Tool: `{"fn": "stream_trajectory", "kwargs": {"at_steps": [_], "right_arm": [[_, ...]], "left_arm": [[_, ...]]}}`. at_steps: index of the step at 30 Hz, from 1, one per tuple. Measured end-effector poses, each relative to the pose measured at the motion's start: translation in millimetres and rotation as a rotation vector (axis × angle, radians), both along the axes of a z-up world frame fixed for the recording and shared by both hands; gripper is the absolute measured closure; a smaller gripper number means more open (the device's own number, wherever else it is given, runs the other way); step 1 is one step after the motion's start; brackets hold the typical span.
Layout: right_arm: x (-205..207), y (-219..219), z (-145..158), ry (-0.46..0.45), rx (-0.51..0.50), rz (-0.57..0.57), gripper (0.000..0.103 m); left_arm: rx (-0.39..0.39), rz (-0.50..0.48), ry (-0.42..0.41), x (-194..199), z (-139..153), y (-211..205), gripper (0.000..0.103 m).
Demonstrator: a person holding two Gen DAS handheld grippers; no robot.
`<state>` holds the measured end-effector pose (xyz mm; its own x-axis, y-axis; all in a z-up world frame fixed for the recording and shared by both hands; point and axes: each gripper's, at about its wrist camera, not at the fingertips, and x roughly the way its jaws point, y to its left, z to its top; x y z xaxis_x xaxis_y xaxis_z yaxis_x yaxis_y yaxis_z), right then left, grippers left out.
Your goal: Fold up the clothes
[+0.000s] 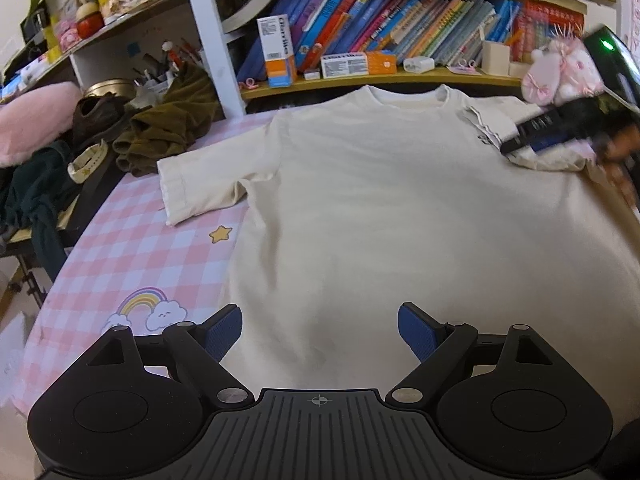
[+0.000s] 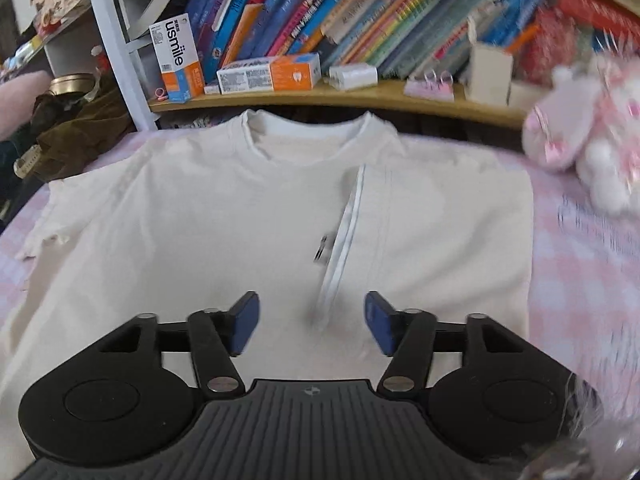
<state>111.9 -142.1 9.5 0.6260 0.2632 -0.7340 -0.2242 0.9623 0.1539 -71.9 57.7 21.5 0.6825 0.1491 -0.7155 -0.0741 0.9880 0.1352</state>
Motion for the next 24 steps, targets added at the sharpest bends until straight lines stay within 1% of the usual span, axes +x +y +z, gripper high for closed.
{"fn": "stream_trajectory", "kwargs": {"at_steps": [3,5,8,13,18,24], "right_arm": [[-26.3,5.8,-1.7,0.032,0.014,0.001,0.037],[-43.9,10.2,-1.8,0.041,0.007,-0.001,0.028],[-68.4,17.6,-0.4,0.052,-0.013,-0.004,0.022],[-98.6,25.7,6.6,0.044,-0.041,-0.041,0.018],[-120.4,27.6,15.4,0.001,-0.075,-0.111,0.015],[-145.8,36.1,9.1,0.024,-0.128,-0.138,0.015]], "left_arm": [[-0.019,0.01,-0.009,1.4,-0.7,5.8,0.015],[-0.035,0.012,-0.015,3.7,-0.7,9.9,0.015],[-0.058,0.011,-0.028,7.4,-0.5,15.8,0.01],[-0.09,-0.007,-0.05,15.0,-0.5,25.6,0.009],[-0.123,0.014,-0.027,31.1,-3.6,50.6,0.009],[-0.124,0.038,0.005,56.2,-6.9,91.2,0.009]]}}
